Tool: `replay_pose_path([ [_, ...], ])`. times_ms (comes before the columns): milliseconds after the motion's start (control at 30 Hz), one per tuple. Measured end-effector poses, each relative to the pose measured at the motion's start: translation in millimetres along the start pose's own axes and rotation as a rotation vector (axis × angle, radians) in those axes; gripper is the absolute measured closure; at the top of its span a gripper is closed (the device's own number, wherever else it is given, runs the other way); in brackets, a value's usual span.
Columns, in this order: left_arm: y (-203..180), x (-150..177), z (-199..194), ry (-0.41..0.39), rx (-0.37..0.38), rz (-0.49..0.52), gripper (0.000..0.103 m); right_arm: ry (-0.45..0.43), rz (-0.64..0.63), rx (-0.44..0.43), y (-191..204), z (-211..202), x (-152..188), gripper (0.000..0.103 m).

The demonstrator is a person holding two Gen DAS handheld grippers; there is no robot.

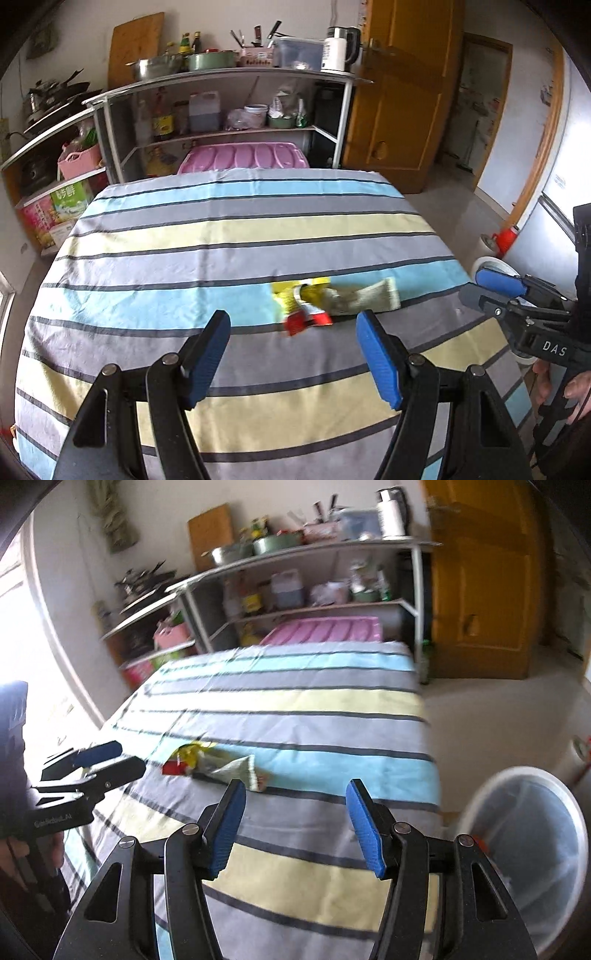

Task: Collect trash
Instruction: 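Grasp the yellow wrapper with left gripper while right gripper grasps the paper packet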

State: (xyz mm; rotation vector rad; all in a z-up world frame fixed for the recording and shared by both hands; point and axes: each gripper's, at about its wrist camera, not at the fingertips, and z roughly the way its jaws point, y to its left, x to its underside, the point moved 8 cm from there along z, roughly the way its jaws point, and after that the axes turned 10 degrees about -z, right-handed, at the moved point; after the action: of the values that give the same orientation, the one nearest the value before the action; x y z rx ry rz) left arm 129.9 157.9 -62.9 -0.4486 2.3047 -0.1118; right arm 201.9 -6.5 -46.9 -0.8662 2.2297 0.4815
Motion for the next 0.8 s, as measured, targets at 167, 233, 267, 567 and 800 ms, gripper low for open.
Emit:
replay_pose_path([
  [167, 17, 2, 12, 0.043, 0.017, -0.023, 0.03, 0.04, -0.029, -0.037, 13, 23, -5, 0.046],
  [233, 20, 1, 17, 0.052, 0.034, -0.034, 0.03, 0.059, -0.045, -0.046, 17, 33, -6, 0.045],
  [267, 21, 2, 19, 0.056, 0.027, -0.037, 0.03, 0.071, -0.049, -0.055, 18, 40, -7, 0.045],
  [567, 18, 0, 35, 0.084, 0.057, -0.047, 0.03, 0.12, -0.019, -0.15, 26, 76, -11, 0.046],
  [800, 17, -3, 43, 0.095, 0.061, -0.046, 0.03, 0.115, 0.001, -0.162, 29, 85, -12, 0.055],
])
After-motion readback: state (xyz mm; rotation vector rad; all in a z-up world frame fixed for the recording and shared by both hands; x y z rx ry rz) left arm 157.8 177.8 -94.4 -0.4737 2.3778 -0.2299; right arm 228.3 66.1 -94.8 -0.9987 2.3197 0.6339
